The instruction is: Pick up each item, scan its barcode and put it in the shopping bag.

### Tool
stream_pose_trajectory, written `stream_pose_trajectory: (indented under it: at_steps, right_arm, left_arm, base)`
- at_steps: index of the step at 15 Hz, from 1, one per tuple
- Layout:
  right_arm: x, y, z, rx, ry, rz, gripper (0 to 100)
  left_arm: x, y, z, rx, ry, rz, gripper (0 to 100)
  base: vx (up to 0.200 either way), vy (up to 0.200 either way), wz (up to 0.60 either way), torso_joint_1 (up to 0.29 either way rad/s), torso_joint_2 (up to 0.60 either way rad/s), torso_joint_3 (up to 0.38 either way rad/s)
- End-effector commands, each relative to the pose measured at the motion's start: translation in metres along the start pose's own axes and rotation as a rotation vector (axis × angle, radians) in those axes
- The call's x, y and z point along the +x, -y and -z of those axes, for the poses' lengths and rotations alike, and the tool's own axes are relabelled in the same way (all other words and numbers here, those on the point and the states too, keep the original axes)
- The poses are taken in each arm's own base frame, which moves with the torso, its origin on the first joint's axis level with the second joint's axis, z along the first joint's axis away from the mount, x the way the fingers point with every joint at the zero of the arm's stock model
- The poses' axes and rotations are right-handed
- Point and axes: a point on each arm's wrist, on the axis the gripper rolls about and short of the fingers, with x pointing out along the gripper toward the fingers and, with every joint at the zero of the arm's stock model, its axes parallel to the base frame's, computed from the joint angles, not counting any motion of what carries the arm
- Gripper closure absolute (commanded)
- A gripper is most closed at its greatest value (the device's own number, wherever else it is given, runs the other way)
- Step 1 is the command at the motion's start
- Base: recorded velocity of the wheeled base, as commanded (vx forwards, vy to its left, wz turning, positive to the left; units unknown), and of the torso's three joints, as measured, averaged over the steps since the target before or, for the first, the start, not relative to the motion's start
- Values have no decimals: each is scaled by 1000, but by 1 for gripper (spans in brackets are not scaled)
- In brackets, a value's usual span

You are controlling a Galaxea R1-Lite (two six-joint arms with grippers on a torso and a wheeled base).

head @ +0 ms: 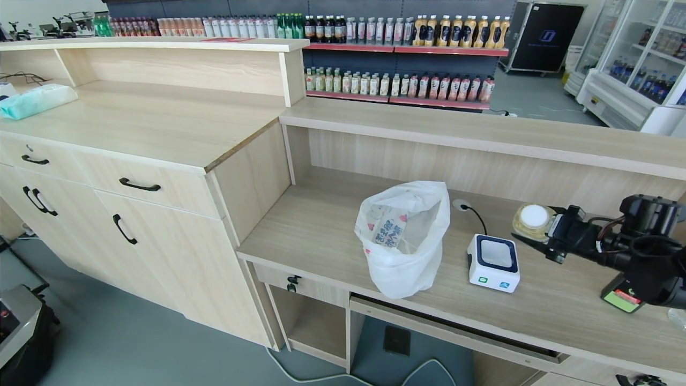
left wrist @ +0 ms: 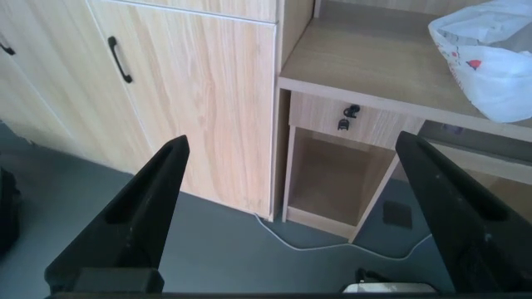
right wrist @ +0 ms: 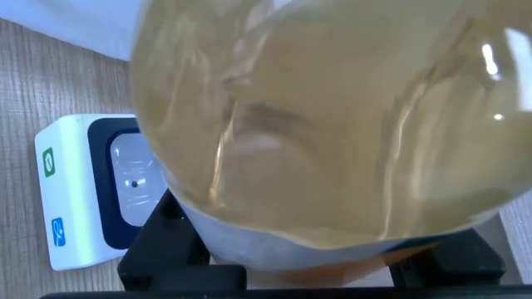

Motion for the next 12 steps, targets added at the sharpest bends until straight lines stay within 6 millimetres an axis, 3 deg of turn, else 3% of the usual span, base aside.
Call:
stream_pose_trajectory:
  at_steps: [1,12]
  right_arm:
    - [5,-5,3,1,4,-11,100]
    - [32,-22,8,-26,52,-29,100]
  left_arm:
    - [0,0,0,0,0,0,0]
    - [0,0,0,0,2,0,0]
  base:
    - [0,0,0,0,0,0]
    - [0,0,0,0,0,0]
